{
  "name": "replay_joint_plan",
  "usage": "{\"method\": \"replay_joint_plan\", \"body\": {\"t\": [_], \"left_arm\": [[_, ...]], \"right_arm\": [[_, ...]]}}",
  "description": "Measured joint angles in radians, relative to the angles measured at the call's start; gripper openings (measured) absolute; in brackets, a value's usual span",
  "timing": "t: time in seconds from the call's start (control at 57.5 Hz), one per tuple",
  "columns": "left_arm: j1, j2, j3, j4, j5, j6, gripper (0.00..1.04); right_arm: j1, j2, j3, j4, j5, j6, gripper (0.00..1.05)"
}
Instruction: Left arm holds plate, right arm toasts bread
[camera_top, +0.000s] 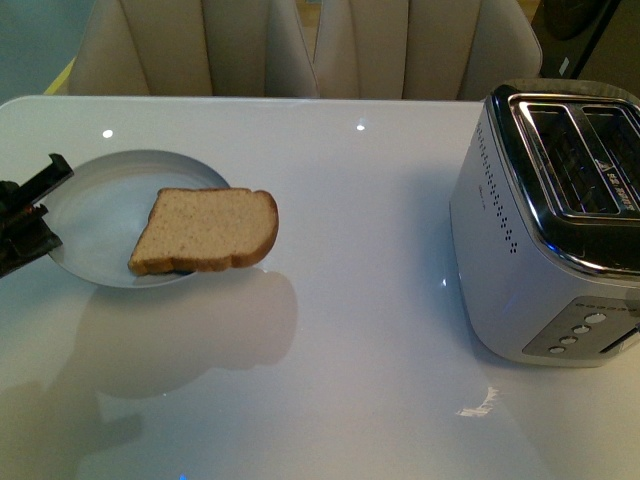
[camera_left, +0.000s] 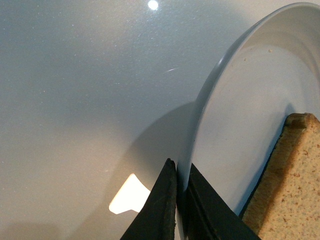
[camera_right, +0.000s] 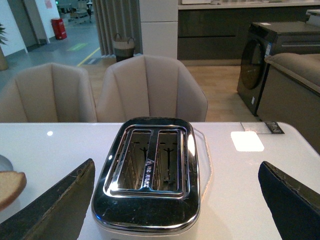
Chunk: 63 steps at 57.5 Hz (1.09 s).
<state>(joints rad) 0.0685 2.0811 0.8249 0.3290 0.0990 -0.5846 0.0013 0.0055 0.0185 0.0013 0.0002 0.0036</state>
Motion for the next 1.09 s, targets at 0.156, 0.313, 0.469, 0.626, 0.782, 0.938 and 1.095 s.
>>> {"method": "replay_joint_plan", "body": {"t": [0.156,0.313,0.469,0.626,0.782,0.938,1.095], "left_arm": [[-0.002,-0.089,-0.011,-0.055,0.035,-0.064,0.03],[-0.021,-0.192,-0.006,-0.109,0.066,-0.135,0.03],[-0.053,-0.283,0.013,-0.203,0.058,-0.172,0.03],[-0.1,-0.367,0.027,-0.278,0.042,-0.204,0.03],[-0.158,-0.411,0.064,-0.33,0.014,-0.238,0.03],[-0.241,-0.436,0.119,-0.372,-0.01,-0.284,0.03],[-0.319,-0.447,0.156,-0.406,-0.021,-0.327,0.03]], "right_arm": [[0.0,0.0,0.0,0.0,0.0,0.0,0.96],[0.0,0.0,0.0,0.0,0.0,0.0,0.96],[0.0,0.0,0.0,0.0,0.0,0.0,0.96],[0.0,0.0,0.0,0.0,0.0,0.0,0.96],[0.0,0.0,0.0,0.0,0.0,0.0,0.96],[0.0,0.0,0.0,0.0,0.0,0.0,0.96],[0.0,0.0,0.0,0.0,0.0,0.0,0.96]]}}
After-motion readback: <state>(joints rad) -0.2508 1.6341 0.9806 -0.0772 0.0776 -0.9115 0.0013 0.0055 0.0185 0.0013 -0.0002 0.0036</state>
